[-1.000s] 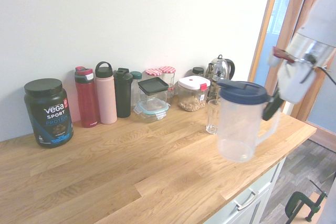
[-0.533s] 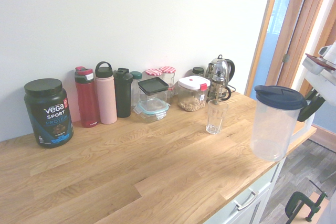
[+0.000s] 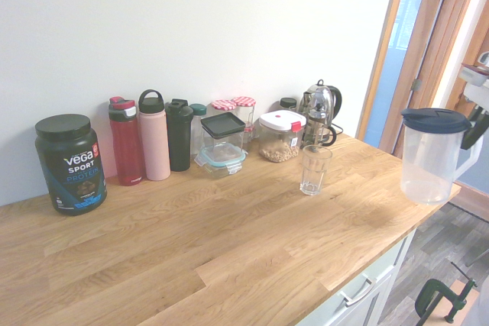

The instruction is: Pour me some water

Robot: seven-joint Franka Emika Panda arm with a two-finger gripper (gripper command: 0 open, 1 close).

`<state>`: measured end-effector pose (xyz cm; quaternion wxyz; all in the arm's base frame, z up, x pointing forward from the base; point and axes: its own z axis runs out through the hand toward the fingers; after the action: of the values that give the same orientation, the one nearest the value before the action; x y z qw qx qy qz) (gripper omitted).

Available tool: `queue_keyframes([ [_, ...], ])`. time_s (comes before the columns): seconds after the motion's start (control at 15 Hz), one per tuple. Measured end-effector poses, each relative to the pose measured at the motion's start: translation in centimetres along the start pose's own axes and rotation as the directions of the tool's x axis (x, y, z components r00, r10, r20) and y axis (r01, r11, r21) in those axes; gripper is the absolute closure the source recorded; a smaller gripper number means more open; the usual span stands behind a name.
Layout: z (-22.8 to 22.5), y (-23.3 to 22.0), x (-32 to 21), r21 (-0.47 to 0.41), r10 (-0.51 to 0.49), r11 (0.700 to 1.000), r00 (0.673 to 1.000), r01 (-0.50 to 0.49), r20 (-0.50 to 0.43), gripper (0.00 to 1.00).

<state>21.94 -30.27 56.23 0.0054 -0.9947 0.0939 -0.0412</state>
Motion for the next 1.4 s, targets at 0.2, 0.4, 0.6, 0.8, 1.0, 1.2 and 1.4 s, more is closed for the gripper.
queue_keyframes([
  [0.2, 2.0, -4.8, 6.8, -0.135, -0.073, 0.987, 0.993, 0.085, 0.094, 1.0],
  [0.4, 1.7, -10.0, 11.2, -0.29, -0.118, 0.943, 0.979, 0.163, 0.168, 1.0],
  [0.6, 0.5, -11.8, 12.5, -0.407, -0.126, 0.887, 0.963, 0.217, 0.24, 1.0],
  [0.8, 0.9, -13.8, 13.4, -0.461, -0.121, 0.855, 0.957, 0.236, 0.265, 1.0],
  [1.0, 2.9, -15.9, 14.9, -0.512, -0.11, 0.819, 0.946, 0.26, 0.305, 1.0],
  [1.2, 3.6, -16.2, 15.4, -0.557, -0.093, 0.783, 0.938, 0.276, 0.335, 1.0],
  [1.4, 3.4, -16.8, 15.7, -0.589, -0.087, 0.756, 0.936, 0.286, 0.342, 1.0],
])
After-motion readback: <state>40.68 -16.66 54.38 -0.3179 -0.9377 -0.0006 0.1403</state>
